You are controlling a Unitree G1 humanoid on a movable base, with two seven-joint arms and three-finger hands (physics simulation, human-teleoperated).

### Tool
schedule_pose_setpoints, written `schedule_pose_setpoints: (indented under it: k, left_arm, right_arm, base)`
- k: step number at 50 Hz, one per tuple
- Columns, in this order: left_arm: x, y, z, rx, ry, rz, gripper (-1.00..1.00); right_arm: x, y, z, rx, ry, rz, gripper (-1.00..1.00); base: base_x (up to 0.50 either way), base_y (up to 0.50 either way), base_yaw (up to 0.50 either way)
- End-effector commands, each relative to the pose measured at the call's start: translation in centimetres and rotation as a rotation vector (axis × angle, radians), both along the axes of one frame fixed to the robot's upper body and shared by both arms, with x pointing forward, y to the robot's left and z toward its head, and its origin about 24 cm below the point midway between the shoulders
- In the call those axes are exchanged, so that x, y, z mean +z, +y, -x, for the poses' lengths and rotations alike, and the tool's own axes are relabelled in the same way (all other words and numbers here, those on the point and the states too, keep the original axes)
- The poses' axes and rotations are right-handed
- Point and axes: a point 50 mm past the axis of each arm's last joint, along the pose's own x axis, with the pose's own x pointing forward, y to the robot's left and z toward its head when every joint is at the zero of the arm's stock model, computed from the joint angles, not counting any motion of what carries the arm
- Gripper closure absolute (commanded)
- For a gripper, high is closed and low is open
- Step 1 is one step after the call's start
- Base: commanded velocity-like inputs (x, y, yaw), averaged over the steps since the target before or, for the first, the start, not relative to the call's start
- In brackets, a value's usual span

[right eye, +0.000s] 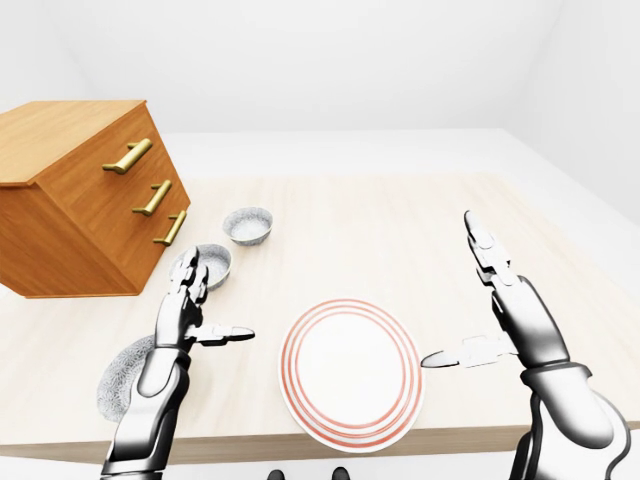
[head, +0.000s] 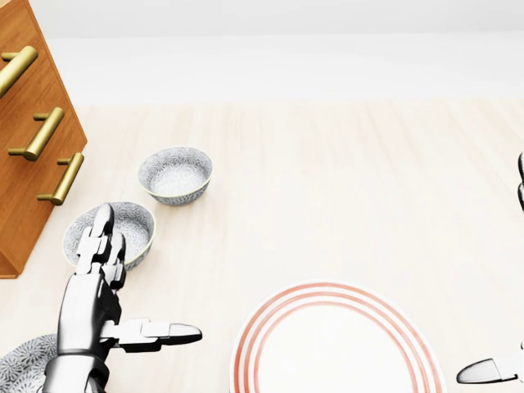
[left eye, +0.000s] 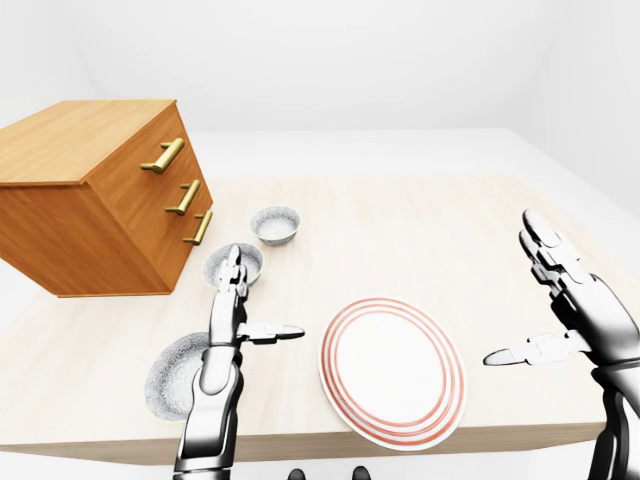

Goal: Put the bowl in the middle on the plate.

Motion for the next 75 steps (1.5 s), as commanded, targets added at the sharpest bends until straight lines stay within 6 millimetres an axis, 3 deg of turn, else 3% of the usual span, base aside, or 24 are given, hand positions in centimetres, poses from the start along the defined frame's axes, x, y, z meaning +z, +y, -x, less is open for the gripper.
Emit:
schedule_pose_setpoints:
  k: [1, 14, 18, 37, 48, 49, 54, 60, 72, 75]
  left_arm:
    - [0.5, 0.0, 0.2, 0.004, -0.021, -0.013, -1.0]
    - [0.8, -0.2, 0.3, -0.015, -0.019, -0.018, -1.0]
    - [0.3, -0.5, 0.3, -0.023, -0.023, -0.094, -1.0]
    - [2.1, 0.5, -0.3, 0.055, -0.082, -0.158, -1.0]
    - [2.7, 0.3, -0.7, 0.048, -0.095, -0.105, -1.0]
    - [2.8, 0.3, -0.3, 0.069, -0.157, -0.143, -1.0]
    - [2.3, 0.3, -0.9, 0.045, -0.076, -0.191, -1.0]
    - [4.0, 0.5, -1.4, 0.028, -0.112, -0.302, -1.0]
    - [4.5, 1.7, -3.1, -0.015, -0.093, -0.499, -1.0]
    - [5.7, 1.9, -3.3, -0.028, -0.115, -0.568, -1.0]
  right_arm:
    - [0.0, -0.1, 0.0, -0.003, -0.003, -0.006, -1.0]
    - [-0.1, -0.1, 0.0, -0.005, -0.002, -0.009, -1.0]
    - [0.1, -0.1, 0.1, -0.002, -0.006, -0.005, -1.0]
    - [0.1, -0.1, 0.1, -0.006, -0.007, -0.005, -1.0]
    - [0.0, -0.1, 0.0, -0.008, -0.004, -0.007, -1.0]
    - [0.1, 0.0, 0.1, -0.007, -0.01, -0.001, -1.0]
    - [0.0, -0.1, 0.0, -0.01, -0.005, -0.007, -1.0]
    - [-0.1, -0.1, -0.1, -0.008, -0.003, -0.011, -1.0]
    - [0.0, -0.1, 0.0, -0.007, -0.008, -0.007, -1.0]
    - [-0.1, -0.1, 0.0, -0.007, -0.004, -0.01, -1.0]
  base:
    - [0.0, 0.0, 0.0]
    - [0.0, 0.0, 0.0]
    - [0.0, 0.0, 0.0]
    - [0.0, 0.0, 0.0]
    - [0.0, 0.0, 0.0]
    - [0.0, 0.0, 0.0]
    - [0.0, 0.0, 0.0]
    - [0.0, 0.0, 0.0]
    - [0.0, 0.0, 0.0]
    - [0.0, 0.0, 0.0]
